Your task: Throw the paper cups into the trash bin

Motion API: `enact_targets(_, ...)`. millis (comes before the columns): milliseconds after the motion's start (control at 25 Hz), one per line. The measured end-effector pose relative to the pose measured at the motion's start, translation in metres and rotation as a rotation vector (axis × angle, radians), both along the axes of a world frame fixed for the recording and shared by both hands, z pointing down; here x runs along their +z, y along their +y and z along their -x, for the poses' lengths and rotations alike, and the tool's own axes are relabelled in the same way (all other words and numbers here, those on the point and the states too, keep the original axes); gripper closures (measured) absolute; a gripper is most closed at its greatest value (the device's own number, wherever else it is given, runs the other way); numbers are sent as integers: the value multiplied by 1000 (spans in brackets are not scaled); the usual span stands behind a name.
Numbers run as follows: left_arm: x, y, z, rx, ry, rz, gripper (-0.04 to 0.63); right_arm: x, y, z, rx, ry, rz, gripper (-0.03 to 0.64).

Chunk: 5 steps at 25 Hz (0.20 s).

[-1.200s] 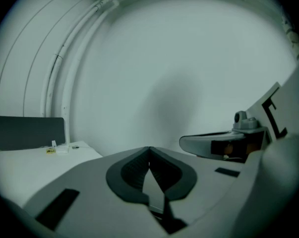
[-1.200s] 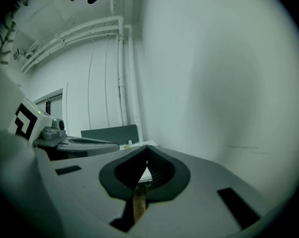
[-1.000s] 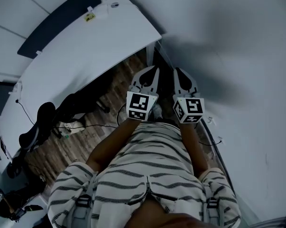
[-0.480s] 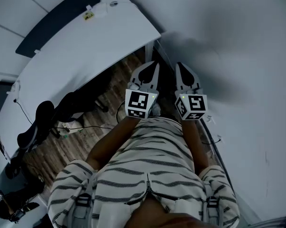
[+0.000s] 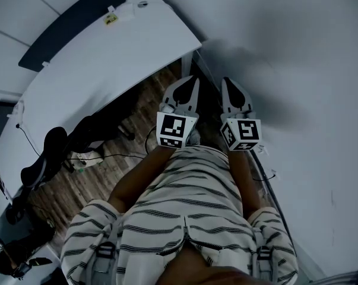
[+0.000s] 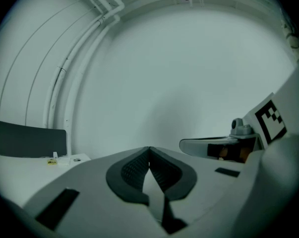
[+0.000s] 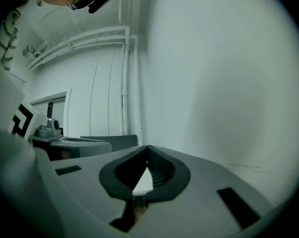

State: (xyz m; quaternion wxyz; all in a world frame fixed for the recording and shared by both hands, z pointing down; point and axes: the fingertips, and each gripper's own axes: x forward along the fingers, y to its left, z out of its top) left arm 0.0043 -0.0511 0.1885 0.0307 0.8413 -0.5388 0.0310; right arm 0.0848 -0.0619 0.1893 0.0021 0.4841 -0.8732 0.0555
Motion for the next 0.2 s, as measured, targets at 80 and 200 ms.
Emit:
enact_targets(80,2,-1,2,-1,-1,0,572,1,-1,2,-3,-6,2,607)
enact_targets(200,3,-2,5,-5,-6,-3,572,3,-1,4,-8,-15,2,607)
